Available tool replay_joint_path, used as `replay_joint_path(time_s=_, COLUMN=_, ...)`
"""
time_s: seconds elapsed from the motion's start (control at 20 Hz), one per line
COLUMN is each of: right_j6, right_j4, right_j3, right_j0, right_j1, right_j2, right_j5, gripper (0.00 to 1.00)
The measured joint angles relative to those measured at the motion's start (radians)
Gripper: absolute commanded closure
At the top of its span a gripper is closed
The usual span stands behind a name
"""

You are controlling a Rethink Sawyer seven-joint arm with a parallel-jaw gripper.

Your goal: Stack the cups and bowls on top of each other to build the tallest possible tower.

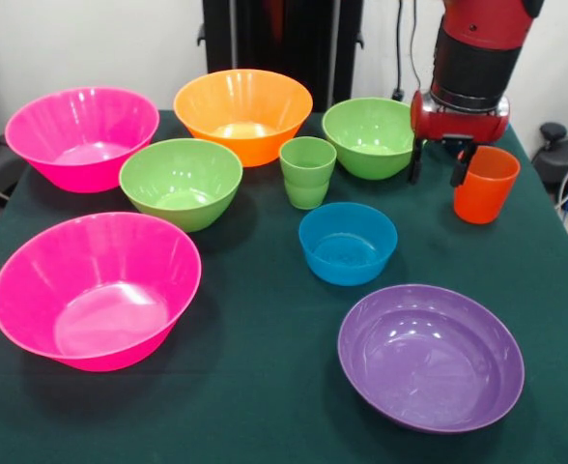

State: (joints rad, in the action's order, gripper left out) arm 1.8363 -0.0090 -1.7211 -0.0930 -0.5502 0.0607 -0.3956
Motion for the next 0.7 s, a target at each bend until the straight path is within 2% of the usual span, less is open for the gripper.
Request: replay_joint_path(time_s=0.7, right_j6=0.0, right_j4=0.0, right_j3=0.0, right_j0=0.002, right_j1=0.009, right_j2=0.0, right_j5=0.0, gripper=0.0)
